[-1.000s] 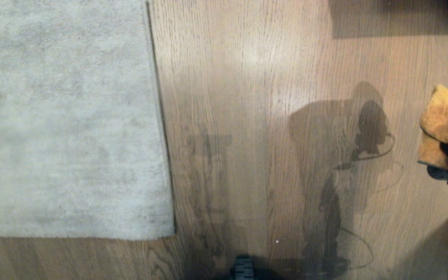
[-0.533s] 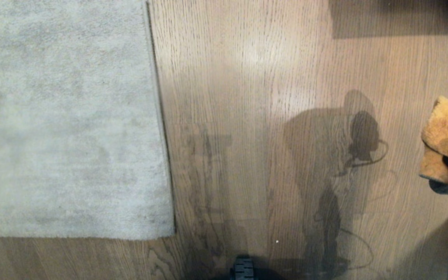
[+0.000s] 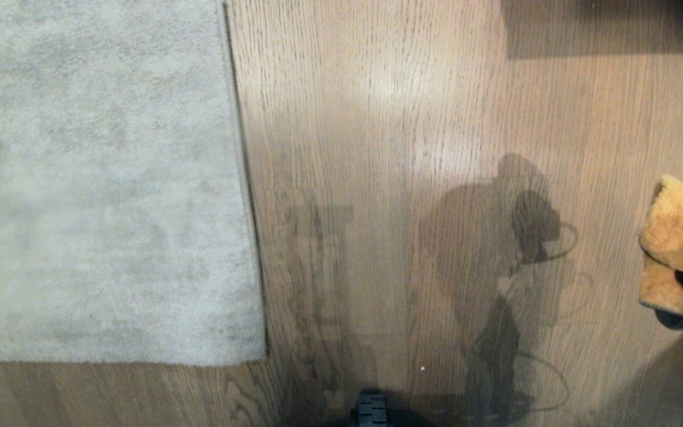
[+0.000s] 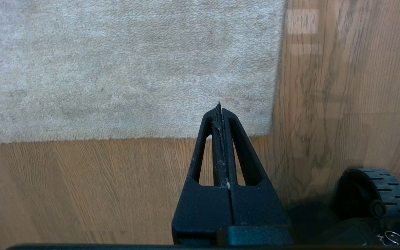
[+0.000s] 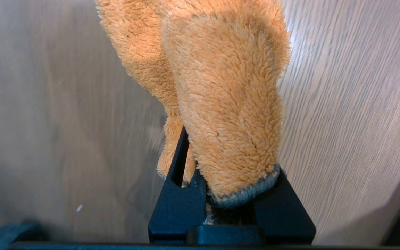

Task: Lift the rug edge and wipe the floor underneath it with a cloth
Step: Pick up the rag

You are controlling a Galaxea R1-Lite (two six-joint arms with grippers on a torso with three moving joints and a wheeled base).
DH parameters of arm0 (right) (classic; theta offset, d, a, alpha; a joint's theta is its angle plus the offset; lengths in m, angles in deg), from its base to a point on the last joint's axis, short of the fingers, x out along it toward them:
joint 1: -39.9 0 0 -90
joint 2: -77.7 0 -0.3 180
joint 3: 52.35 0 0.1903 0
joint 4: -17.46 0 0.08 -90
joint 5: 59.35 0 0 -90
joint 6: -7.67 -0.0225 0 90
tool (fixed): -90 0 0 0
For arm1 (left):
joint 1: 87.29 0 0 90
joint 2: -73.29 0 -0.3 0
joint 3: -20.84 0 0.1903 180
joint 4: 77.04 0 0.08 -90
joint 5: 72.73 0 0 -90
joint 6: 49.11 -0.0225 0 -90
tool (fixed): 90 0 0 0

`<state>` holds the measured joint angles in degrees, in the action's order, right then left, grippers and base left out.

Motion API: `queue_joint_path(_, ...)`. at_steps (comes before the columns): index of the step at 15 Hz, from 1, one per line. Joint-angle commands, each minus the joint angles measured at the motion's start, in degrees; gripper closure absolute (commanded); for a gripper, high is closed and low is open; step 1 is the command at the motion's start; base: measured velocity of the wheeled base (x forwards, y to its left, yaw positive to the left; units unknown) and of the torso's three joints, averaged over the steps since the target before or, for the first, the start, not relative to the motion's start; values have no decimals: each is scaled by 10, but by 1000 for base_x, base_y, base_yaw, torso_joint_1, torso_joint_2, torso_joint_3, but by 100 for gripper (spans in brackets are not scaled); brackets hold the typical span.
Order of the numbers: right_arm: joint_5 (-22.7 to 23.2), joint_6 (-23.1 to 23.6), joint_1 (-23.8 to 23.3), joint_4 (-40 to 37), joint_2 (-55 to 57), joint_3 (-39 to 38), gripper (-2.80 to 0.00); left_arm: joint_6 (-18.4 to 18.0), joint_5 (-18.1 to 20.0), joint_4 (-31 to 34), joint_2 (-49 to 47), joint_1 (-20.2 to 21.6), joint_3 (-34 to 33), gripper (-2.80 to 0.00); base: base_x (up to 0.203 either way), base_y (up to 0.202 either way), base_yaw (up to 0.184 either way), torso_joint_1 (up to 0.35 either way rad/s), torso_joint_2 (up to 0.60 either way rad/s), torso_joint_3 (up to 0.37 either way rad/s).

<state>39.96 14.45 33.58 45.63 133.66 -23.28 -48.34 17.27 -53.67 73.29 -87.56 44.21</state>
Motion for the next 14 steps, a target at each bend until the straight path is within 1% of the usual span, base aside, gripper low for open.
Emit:
queue_joint_path(1, 1, 1, 11, -77, -106, -7, 0, 0, 0, 0, 0, 0, 0, 0, 0, 0, 0, 0, 0, 0)
queue_joint_path(3, 1, 2, 18, -167, -187, -13, 0, 0, 0, 0, 0, 0, 0, 0, 0, 0, 0, 0, 0, 0)
queue_joint_path(5, -1, 2, 35, -243, -257, -19, 0, 0, 0, 0, 0, 0, 0, 0, 0, 0, 0, 0, 0, 0)
queue_joint_path(8, -2, 4, 61, -297, -330, -51, 0, 0, 0, 0, 0, 0, 0, 0, 0, 0, 0, 0, 0, 0)
queue_joint_path(11, -3, 24, 62, -390, -413, -56, 0, 0, 0, 0, 0, 0, 0, 0, 0, 0, 0, 0, 0, 0)
queue_joint_path(14, -1, 31, 64, -448, -470, -56, 0, 0, 0, 0, 0, 0, 0, 0, 0, 0, 0, 0, 0, 0)
